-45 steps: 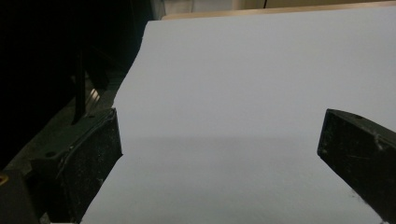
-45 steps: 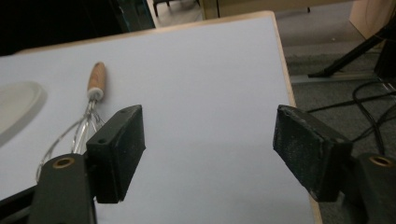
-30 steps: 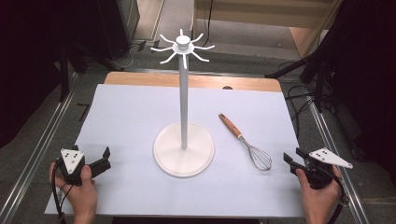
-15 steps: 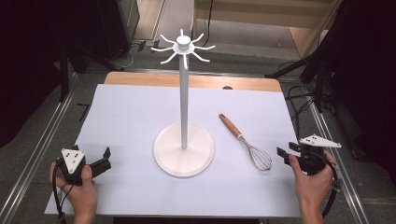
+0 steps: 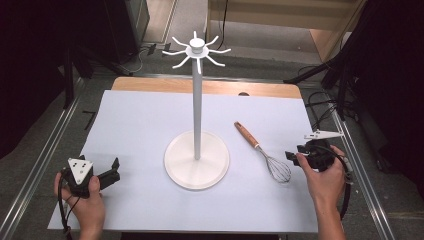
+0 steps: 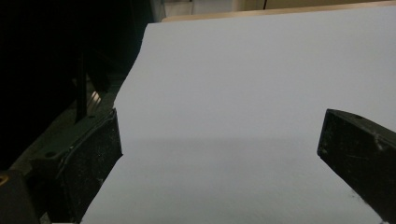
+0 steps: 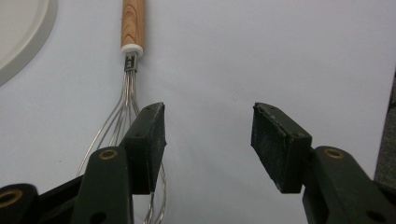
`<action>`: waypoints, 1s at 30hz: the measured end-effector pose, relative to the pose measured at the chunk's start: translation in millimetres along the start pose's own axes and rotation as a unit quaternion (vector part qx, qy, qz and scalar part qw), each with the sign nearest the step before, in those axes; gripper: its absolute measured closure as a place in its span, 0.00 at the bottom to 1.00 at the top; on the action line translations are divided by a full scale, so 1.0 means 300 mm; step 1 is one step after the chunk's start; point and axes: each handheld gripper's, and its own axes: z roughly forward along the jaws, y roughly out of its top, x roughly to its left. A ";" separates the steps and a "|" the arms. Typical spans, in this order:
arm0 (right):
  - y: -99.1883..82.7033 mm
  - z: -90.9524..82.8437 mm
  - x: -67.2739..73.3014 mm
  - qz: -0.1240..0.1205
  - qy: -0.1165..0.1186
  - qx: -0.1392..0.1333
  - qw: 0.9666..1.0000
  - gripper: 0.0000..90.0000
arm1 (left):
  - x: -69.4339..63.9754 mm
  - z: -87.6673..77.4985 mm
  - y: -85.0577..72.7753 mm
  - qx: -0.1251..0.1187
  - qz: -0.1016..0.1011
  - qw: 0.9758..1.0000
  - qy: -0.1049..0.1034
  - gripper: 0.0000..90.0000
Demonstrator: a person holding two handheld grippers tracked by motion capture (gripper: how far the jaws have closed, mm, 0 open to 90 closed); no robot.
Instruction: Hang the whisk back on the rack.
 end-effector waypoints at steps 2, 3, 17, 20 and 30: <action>0.010 0.005 0.004 0.000 0.001 0.004 1.000 0.52 | 0.000 0.000 0.000 0.000 -0.001 1.000 0.001 0.00; 0.029 0.016 0.011 -0.005 0.002 0.015 1.000 0.52 | 0.001 0.001 0.000 0.000 -0.001 1.000 -0.001 0.00; 0.121 0.072 0.041 -0.028 -0.006 0.061 0.998 0.53 | -0.005 0.005 0.002 0.008 0.008 1.000 0.001 0.00; 0.142 0.087 0.049 -0.034 -0.006 0.077 0.996 0.53 | -0.005 0.005 0.002 0.009 0.007 1.000 0.001 0.00; 0.214 0.136 0.083 -0.051 0.013 0.127 0.990 0.53 | -0.003 0.007 0.003 0.009 0.005 1.000 -0.002 0.00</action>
